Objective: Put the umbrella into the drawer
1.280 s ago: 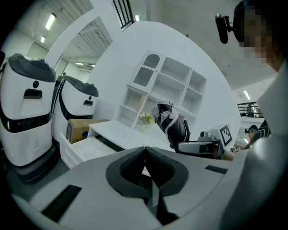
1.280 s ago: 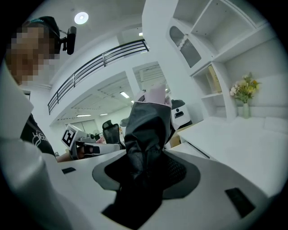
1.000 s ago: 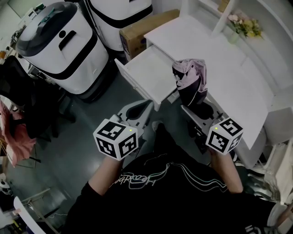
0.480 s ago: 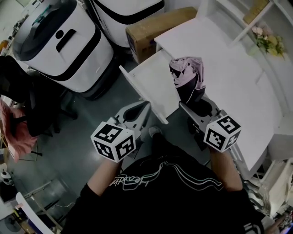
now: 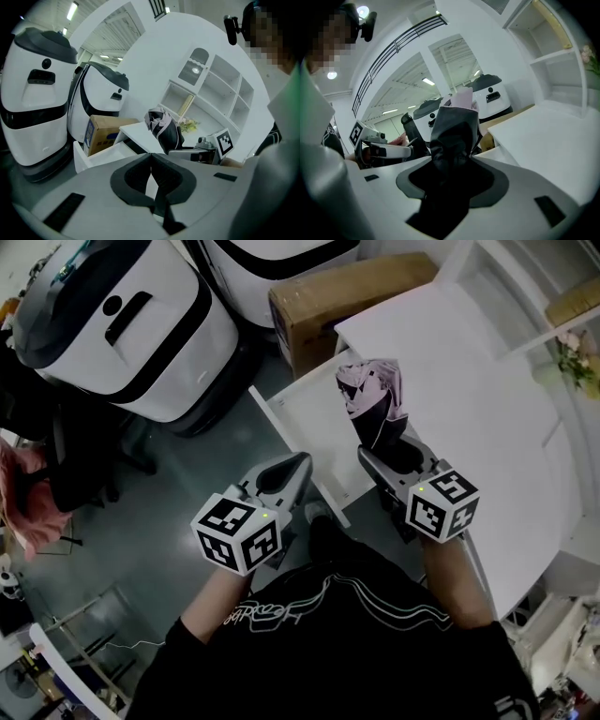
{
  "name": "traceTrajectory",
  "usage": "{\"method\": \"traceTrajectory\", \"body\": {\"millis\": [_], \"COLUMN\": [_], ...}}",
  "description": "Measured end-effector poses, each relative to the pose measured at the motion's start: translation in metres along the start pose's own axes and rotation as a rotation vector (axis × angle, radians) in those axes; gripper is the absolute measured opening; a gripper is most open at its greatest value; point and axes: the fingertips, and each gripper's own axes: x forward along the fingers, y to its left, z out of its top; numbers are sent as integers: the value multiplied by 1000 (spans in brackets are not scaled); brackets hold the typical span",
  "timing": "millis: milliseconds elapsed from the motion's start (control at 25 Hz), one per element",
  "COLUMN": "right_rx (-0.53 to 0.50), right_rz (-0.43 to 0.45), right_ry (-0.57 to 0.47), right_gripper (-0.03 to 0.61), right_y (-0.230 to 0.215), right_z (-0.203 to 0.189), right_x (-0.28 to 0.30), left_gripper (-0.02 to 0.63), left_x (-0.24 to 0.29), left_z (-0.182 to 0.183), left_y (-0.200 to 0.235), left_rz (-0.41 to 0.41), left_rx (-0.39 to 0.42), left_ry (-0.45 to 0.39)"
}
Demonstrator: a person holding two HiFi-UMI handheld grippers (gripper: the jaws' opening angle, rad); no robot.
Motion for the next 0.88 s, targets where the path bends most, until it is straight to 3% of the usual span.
{"method": "traceTrajectory", "body": {"millis": [360,880], "right_rx": [-58,-52], "right_rz": [-45,-123], "right_ry": [142,409], "right_gripper": [216,216], "right_y": [-55,-126], "right_z": [-30,-129], "right_x": [79,165], "left_gripper": [20,20], "left_x": [23,31], "left_z": [-12,-33], "left_y": [49,89], "left_rz": [68,126], "left_rx": [-60,-124], "left_ry": [32,89]}}
